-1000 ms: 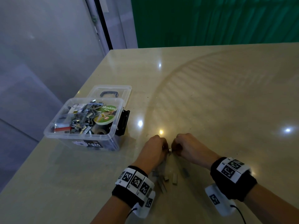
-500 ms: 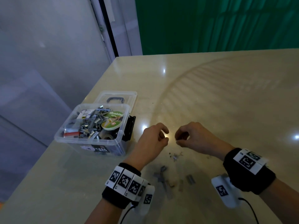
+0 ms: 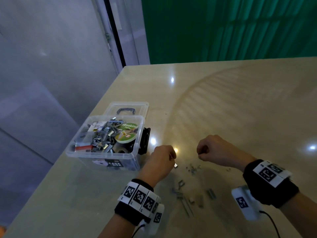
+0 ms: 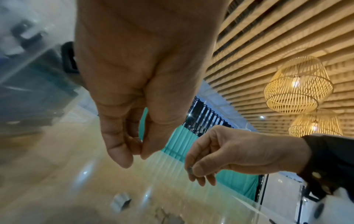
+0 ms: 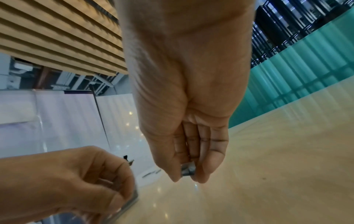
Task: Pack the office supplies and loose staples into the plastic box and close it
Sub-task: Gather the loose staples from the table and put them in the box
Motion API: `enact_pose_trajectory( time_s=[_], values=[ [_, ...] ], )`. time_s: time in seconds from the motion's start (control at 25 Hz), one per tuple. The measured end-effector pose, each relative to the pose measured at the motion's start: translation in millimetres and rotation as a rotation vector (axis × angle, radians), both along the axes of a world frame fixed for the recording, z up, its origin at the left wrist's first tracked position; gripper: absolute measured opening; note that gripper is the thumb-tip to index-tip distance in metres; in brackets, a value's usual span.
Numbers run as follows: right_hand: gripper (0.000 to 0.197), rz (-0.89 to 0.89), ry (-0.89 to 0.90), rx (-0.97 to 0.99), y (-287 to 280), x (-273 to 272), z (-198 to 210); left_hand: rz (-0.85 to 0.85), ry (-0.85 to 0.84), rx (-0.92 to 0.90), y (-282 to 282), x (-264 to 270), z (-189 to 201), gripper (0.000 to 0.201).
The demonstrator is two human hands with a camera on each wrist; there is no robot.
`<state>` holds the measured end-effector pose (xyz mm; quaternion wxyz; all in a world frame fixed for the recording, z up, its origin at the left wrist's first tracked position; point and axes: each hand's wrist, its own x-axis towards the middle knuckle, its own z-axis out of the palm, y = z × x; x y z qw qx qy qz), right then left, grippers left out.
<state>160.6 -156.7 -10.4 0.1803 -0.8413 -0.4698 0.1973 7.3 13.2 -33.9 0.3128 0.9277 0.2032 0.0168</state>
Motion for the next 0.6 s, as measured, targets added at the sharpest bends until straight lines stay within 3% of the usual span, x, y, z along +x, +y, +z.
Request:
enact_pose_trajectory(
  time_s=[0.12,0.24,0.36,0.44,0.6],
  values=[
    [0.015,-0.057,-0.020,-0.045,-12,4,-15,0.010,0.086,0.098,2,-3,-12,0.024],
    [0.012,-0.077,-0.004,-0.044,-16,2,-23,-0.014,0.141,0.073,-1,2,-26,0.036],
    [0.011,-0.060,0.045,-0.012,-16,-5,-26,-0.049,0.118,0.173,-9,9,-37,0.012],
    [0.021,-0.036,0.049,-0.019,-15,-9,-30,-0.037,0.098,0.178,-11,11,-40,0.014],
    [0.022,-0.035,0.028,-0.010,-11,-19,-34,-0.041,0.086,0.149,-12,13,-41,0.015]
  ],
)
